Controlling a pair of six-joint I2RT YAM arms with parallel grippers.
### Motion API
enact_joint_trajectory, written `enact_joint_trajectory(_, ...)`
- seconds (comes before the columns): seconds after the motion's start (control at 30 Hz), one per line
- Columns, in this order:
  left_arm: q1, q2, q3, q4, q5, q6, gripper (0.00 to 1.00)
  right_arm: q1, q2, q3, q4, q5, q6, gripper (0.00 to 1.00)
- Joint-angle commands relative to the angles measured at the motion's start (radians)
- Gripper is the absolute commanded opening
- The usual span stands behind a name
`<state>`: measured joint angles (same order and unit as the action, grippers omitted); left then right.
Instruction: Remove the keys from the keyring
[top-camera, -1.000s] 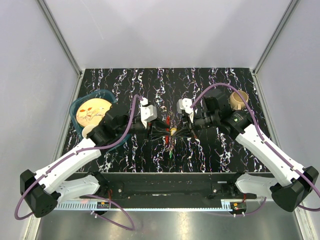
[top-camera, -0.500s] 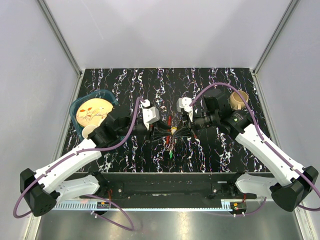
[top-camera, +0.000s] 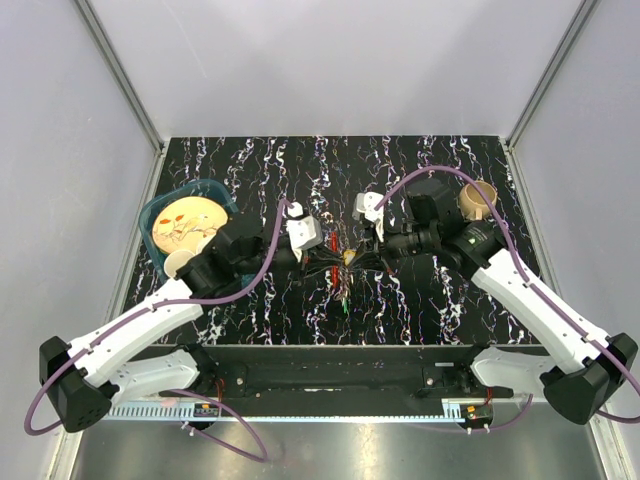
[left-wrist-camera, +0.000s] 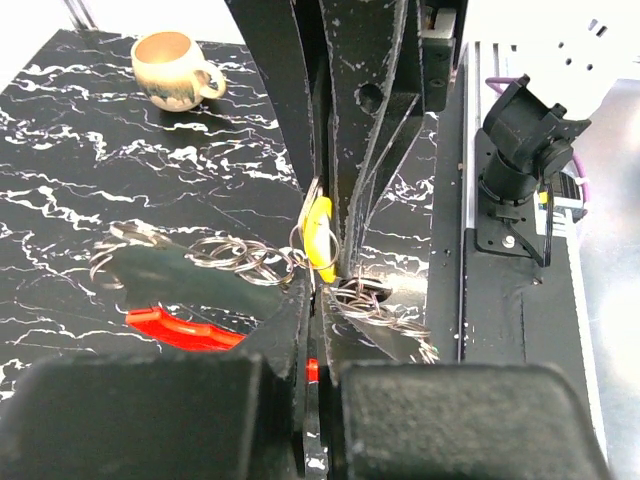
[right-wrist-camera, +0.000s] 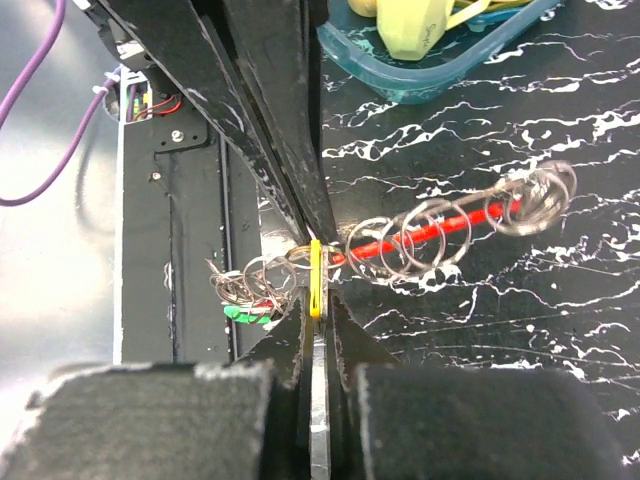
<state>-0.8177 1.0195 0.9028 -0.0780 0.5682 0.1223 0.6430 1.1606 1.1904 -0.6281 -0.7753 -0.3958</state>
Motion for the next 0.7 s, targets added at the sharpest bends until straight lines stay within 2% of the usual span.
enact_joint_trajectory(0.0,-0.008,-0.055,-0.004,0.003,-0.068,0.037,0.00,0.006,-0.071,0.015,0.024,0.073,0.018,0.00)
enact_joint_trajectory(0.67,-0.018,-0.029,0.016,-0.017,-0.083,0.059,0.00,0.006,-0.023,0.070,0.065,0.068,0.132,0.00)
